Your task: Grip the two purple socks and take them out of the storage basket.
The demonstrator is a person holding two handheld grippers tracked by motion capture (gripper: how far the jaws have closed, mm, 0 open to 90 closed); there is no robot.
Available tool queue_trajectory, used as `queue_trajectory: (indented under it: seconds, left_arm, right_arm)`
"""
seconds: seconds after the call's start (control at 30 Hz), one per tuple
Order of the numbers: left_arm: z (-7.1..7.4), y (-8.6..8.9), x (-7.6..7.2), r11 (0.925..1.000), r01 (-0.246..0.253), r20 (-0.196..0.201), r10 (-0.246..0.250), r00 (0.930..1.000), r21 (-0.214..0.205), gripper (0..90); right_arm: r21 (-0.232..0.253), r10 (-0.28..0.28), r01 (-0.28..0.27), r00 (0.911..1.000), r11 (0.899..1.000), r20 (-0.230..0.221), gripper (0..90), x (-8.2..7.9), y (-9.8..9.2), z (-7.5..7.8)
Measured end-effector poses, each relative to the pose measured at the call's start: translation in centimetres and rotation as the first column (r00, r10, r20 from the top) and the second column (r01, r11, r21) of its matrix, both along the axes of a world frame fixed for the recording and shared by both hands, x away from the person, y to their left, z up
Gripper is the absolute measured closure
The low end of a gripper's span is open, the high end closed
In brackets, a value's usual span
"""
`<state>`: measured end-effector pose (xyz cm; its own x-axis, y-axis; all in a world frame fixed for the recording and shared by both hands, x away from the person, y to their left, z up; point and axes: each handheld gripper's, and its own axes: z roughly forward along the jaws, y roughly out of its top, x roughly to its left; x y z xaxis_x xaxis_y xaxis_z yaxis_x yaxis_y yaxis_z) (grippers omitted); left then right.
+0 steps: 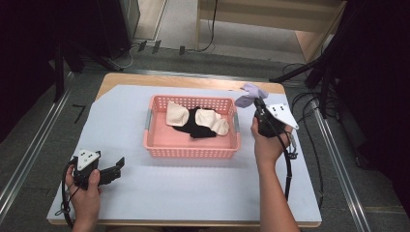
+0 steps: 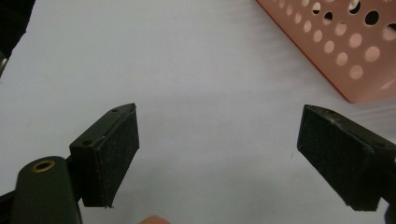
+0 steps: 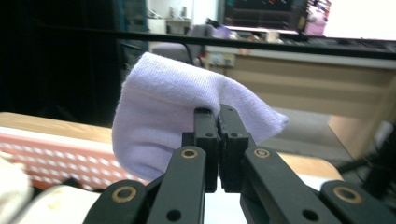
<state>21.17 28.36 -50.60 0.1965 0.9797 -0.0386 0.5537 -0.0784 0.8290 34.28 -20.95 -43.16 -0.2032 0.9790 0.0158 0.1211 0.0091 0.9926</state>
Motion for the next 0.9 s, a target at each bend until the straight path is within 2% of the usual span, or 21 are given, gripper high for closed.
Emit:
queue_trajectory:
  seconds: [0.07, 0.2, 0.23, 0.3, 0.37, 0.4, 0.43, 0.5, 0.7, 0.73, 0.9]
  left_arm:
    - [0.0, 0.0, 0.0, 1.0000, 0.002, -0.001, -0.002, 1.0000, 0.002, 13.9]
    - [0.0, 0.0, 0.0, 1.0000, 0.004, 0.005, -0.004, 1.0000, 0.003, 13.9]
    - [0.0, 0.0, -0.1, 1.0000, 0.005, 0.008, -0.005, 1.0000, 0.003, 13.9]
    - [0.0, 0.0, -0.1, 1.0000, 0.006, 0.008, -0.006, 0.9999, 0.001, 13.9]
    - [0.0, 0.0, -0.1, 1.0000, 0.007, 0.007, -0.007, 1.0000, 0.000, 13.9]
    - [0.0, 0.0, -0.1, 1.0000, 0.006, 0.007, -0.006, 1.0000, 0.001, 13.9]
    - [0.0, 0.0, -0.1, 1.0000, 0.006, 0.006, -0.006, 1.0000, 0.001, 13.9]
    - [0.0, 0.0, -0.1, 1.0000, 0.006, 0.008, -0.006, 1.0000, 0.001, 13.9]
    - [0.0, 0.0, -0.1, 1.0000, 0.006, 0.010, -0.006, 0.9999, 0.002, 13.9]
    - [0.0, 0.0, -0.1, 1.0000, 0.005, 0.010, -0.005, 0.9999, 0.002, 13.9]
    - [0.0, -0.1, -0.2, 1.0000, 0.004, 0.012, -0.004, 0.9999, 0.006, 13.9]
  right_arm:
    - [0.003, -0.026, 0.026, 0.9995, 1.000, -0.018, 88.5, -0.1, -1.0, -0.7]
    - [-0.033, -0.080, 0.078, 0.9946, 0.996, -0.066, 87.7, -0.1, -2.6, -2.4]
    - [-0.044, -0.108, 0.104, 0.9892, 0.994, -0.100, 84.5, 0.0, -3.2, -3.0]
    - [-0.027, -0.106, 0.103, 0.9802, 0.994, -0.167, 69.1, 0.4, -4.1, -4.0]
    - [-0.016, -0.108, 0.107, 0.9713, 0.994, -0.212, 56.7, 0.4, -4.7, -4.6]
    - [0.007, -0.092, 0.096, 0.9705, 0.995, -0.223, 51.3, 0.2, -5.1, -4.8]
    - [0.029, -0.085, 0.093, 0.9716, 0.995, -0.221, 47.8, 0.0, -5.2, -4.8]
    - [0.058, -0.076, 0.090, 0.9743, 0.994, -0.212, 46.3, -0.7, -5.8, -4.7]
    - [0.089, -0.066, 0.085, 0.9787, 0.992, -0.194, 42.3, -2.5, -7.2, -4.3]
    - [0.110, -0.063, 0.086, 0.9782, 0.990, -0.198, 41.1, -3.0, -7.4, -4.3]
    - [0.153, -0.042, 0.075, 0.9775, 0.985, -0.206, 34.7, -5.0, -8.6, -4.9]
